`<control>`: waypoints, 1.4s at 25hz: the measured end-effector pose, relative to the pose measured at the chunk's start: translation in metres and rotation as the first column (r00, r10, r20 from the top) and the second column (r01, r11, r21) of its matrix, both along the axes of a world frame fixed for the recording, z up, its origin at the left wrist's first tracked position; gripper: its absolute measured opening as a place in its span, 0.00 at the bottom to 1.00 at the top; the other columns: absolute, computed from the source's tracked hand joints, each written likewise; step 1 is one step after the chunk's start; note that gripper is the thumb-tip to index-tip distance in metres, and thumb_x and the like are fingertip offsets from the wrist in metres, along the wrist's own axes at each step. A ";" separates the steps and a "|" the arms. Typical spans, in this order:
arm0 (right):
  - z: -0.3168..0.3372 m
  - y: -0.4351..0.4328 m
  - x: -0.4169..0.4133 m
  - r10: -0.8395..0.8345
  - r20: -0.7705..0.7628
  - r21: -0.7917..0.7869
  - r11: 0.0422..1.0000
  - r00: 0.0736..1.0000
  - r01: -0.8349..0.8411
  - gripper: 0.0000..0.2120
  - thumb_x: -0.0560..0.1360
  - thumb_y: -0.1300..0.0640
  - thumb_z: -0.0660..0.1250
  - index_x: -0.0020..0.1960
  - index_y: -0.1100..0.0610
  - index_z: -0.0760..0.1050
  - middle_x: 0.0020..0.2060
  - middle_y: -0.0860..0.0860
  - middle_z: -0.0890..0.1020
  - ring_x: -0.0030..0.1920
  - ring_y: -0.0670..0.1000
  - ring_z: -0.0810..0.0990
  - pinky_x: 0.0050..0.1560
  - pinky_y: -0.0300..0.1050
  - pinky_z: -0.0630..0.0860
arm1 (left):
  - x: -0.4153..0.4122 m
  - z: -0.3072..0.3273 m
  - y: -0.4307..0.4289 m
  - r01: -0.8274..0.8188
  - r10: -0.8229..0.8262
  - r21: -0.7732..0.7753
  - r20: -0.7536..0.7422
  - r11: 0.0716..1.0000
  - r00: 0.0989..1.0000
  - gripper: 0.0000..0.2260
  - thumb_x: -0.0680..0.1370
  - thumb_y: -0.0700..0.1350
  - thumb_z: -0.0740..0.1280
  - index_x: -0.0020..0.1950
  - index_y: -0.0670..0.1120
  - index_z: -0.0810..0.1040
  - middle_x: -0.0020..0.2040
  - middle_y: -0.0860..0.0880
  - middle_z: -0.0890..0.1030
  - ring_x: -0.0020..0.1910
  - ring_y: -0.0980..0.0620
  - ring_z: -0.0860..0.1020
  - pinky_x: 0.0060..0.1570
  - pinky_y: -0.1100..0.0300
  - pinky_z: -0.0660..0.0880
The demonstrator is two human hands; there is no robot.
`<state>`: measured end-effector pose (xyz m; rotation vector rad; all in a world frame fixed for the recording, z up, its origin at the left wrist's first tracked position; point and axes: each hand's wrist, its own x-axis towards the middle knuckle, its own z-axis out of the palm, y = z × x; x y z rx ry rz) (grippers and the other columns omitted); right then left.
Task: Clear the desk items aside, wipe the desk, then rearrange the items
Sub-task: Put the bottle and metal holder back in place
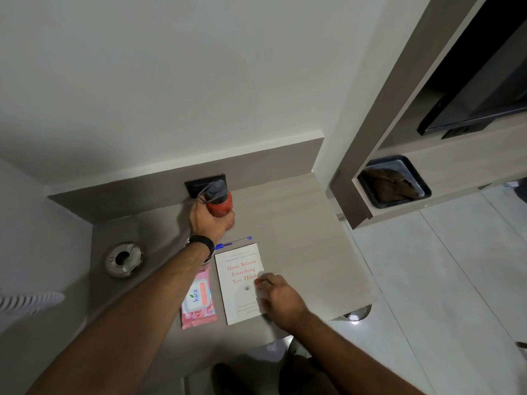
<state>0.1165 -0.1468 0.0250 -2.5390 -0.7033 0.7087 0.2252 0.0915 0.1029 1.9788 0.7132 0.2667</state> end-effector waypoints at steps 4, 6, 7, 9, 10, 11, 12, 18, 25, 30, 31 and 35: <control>-0.002 0.000 -0.003 0.007 0.010 0.005 1.000 1.000 -0.007 0.25 0.83 0.50 0.63 0.79 0.53 0.69 0.78 0.47 0.67 0.75 0.50 0.69 0.77 0.42 0.70 | -0.002 0.002 0.004 0.030 -0.030 0.013 -0.012 0.999 0.999 0.36 0.66 0.46 0.82 0.70 0.49 0.70 0.66 0.44 0.78 0.62 0.44 0.78 0.64 0.48 0.75; -0.002 -0.001 -0.003 0.017 0.006 -0.002 1.000 1.000 -0.017 0.26 0.83 0.49 0.63 0.79 0.52 0.67 0.78 0.47 0.67 0.76 0.49 0.69 0.77 0.43 0.70 | -0.007 0.004 0.009 0.073 -0.073 -0.005 -0.018 0.997 0.997 0.39 0.65 0.48 0.83 0.72 0.50 0.68 0.68 0.46 0.76 0.64 0.44 0.77 0.67 0.44 0.74; -0.002 -0.002 -0.002 0.025 0.000 -0.005 1.000 1.000 -0.025 0.26 0.83 0.49 0.63 0.80 0.52 0.67 0.79 0.46 0.66 0.76 0.49 0.68 0.78 0.43 0.70 | -0.014 0.005 0.016 0.100 -0.100 -0.005 -0.023 0.995 0.995 0.43 0.63 0.50 0.83 0.73 0.51 0.66 0.69 0.47 0.75 0.66 0.46 0.75 0.67 0.45 0.74; 0.001 -0.001 0.000 0.029 -0.015 0.000 1.000 0.999 -0.030 0.26 0.83 0.49 0.63 0.80 0.51 0.67 0.78 0.46 0.67 0.76 0.49 0.69 0.78 0.42 0.69 | -0.034 0.003 0.039 0.108 -0.106 0.032 -0.070 0.994 0.992 0.50 0.60 0.55 0.84 0.75 0.52 0.61 0.72 0.48 0.72 0.68 0.48 0.73 0.67 0.45 0.73; 0.003 -0.001 0.001 0.024 -0.020 0.005 1.000 1.000 -0.024 0.26 0.83 0.49 0.63 0.80 0.51 0.67 0.78 0.47 0.68 0.76 0.49 0.69 0.77 0.41 0.70 | -0.048 0.000 0.055 0.086 -0.080 0.063 -0.104 0.994 0.991 0.51 0.60 0.55 0.84 0.76 0.51 0.59 0.74 0.47 0.69 0.70 0.47 0.71 0.68 0.44 0.72; 0.005 0.000 0.001 0.014 -0.020 0.010 1.000 1.000 -0.014 0.25 0.83 0.49 0.62 0.79 0.51 0.68 0.78 0.47 0.68 0.76 0.49 0.71 0.76 0.41 0.70 | -0.064 -0.005 0.074 0.063 -0.047 0.107 -0.140 0.992 0.989 0.52 0.62 0.54 0.83 0.78 0.49 0.58 0.76 0.45 0.67 0.72 0.45 0.69 0.69 0.42 0.71; 0.007 0.001 0.002 0.002 -0.014 0.014 1.000 1.000 -0.001 0.24 0.83 0.49 0.63 0.78 0.51 0.69 0.77 0.47 0.69 0.75 0.49 0.72 0.75 0.41 0.71 | -0.081 -0.010 0.095 0.049 -0.016 0.180 -0.179 0.982 0.984 0.50 0.64 0.51 0.82 0.79 0.46 0.57 0.77 0.42 0.65 0.74 0.42 0.67 0.71 0.40 0.68; 0.011 0.012 -0.006 -0.043 0.074 0.024 0.999 0.996 0.042 0.16 0.82 0.52 0.65 0.69 0.50 0.76 0.70 0.45 0.75 0.71 0.48 0.75 0.68 0.40 0.78 | -0.149 -0.034 0.184 0.175 0.162 0.531 -0.527 0.829 0.834 0.41 0.63 0.52 0.79 0.72 0.41 0.68 0.71 0.33 0.69 0.72 0.34 0.64 0.72 0.42 0.65; 0.015 0.024 -0.018 -0.089 0.101 -0.002 0.996 0.991 0.089 0.15 0.82 0.53 0.65 0.68 0.49 0.76 0.71 0.45 0.74 0.73 0.48 0.74 0.67 0.42 0.79 | -0.149 -0.039 0.204 0.108 0.112 0.411 -0.475 0.905 0.873 0.36 0.63 0.52 0.81 0.67 0.42 0.74 0.63 0.36 0.77 0.63 0.34 0.75 0.60 0.43 0.77; 0.019 0.017 -0.024 -0.107 0.105 0.020 0.994 0.989 0.105 0.16 0.82 0.54 0.64 0.69 0.50 0.77 0.72 0.45 0.74 0.73 0.49 0.74 0.71 0.42 0.76 | -0.135 -0.033 0.211 0.082 0.090 0.384 -0.407 0.919 0.909 0.33 0.54 0.55 0.85 0.51 0.40 0.78 0.50 0.36 0.82 0.47 0.35 0.81 0.47 0.45 0.81; 0.021 0.014 -0.025 -0.113 0.104 0.026 0.993 0.988 0.111 0.16 0.82 0.54 0.64 0.69 0.51 0.77 0.73 0.46 0.74 0.73 0.48 0.74 0.72 0.42 0.75 | -0.133 -0.034 0.208 0.073 0.085 0.373 -0.390 0.925 0.917 0.31 0.54 0.52 0.85 0.48 0.40 0.77 0.48 0.36 0.81 0.45 0.36 0.81 0.46 0.45 0.81; 0.034 0.006 -0.024 -0.177 0.038 0.119 0.978 0.984 0.171 0.18 0.82 0.53 0.64 0.72 0.49 0.74 0.70 0.45 0.76 0.67 0.47 0.79 0.70 0.42 0.78 | -0.143 -0.021 0.154 -0.073 0.116 0.270 -0.147 0.960 0.982 0.30 0.56 0.45 0.84 0.51 0.41 0.75 0.50 0.39 0.81 0.48 0.37 0.81 0.49 0.46 0.79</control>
